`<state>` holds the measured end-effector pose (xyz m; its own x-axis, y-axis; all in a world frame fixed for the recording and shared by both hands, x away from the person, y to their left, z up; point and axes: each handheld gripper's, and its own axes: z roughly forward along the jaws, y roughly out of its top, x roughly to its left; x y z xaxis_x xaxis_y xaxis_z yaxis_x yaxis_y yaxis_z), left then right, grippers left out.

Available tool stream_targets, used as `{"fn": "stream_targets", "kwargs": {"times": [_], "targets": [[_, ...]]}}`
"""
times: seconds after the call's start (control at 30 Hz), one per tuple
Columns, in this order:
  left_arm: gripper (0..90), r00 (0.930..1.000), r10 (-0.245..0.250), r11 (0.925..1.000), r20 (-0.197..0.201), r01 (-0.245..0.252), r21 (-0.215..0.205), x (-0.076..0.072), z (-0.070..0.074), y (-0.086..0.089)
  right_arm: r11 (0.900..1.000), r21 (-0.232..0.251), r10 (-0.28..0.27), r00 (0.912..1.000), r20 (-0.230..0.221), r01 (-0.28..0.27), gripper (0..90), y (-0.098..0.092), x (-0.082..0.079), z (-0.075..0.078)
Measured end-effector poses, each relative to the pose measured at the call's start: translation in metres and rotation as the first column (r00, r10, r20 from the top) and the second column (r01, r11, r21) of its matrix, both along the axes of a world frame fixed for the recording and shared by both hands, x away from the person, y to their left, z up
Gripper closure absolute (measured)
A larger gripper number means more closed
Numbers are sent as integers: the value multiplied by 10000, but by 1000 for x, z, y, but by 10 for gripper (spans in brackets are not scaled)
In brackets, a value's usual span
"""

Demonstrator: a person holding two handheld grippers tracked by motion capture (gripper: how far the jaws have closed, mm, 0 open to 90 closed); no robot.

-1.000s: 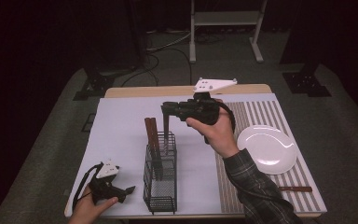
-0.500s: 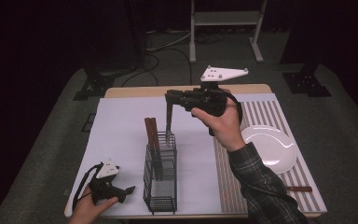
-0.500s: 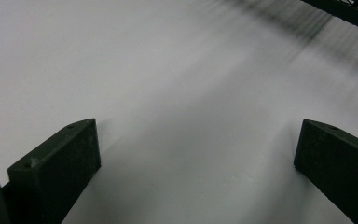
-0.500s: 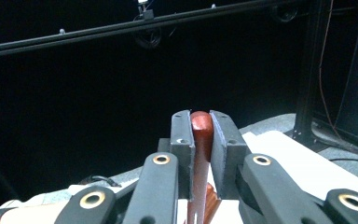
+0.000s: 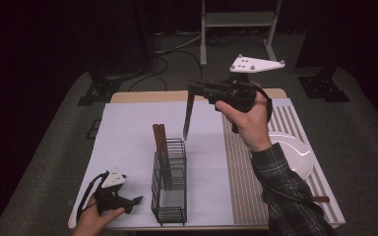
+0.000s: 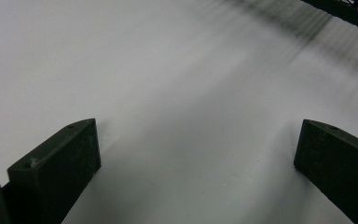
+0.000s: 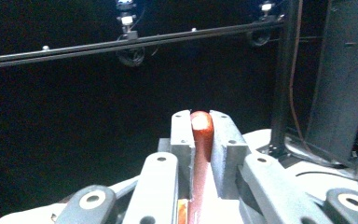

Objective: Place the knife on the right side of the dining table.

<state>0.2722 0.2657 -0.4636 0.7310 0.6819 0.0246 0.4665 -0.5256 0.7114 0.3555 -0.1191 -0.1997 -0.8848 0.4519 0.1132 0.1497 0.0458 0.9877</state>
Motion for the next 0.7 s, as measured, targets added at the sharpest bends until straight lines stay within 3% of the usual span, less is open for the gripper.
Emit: {"fn": "stream_targets", "kwargs": {"times": [0.27,0.57,0.7], "targets": [[0,10000,-3,10000,-10,3,-3,0,0,0,9971,-110,-754,9971,100,755,795,-19,5,0],[0,10000,-3,10000,-13,3,3,0,0,0,9815,-132,-1907,9816,82,1908,795,-44,18,-11],[0,10000,-4,10000,-11,4,-2,0,0,0,9675,-228,-2520,9677,30,2520,795,-57,26,-19]]}}
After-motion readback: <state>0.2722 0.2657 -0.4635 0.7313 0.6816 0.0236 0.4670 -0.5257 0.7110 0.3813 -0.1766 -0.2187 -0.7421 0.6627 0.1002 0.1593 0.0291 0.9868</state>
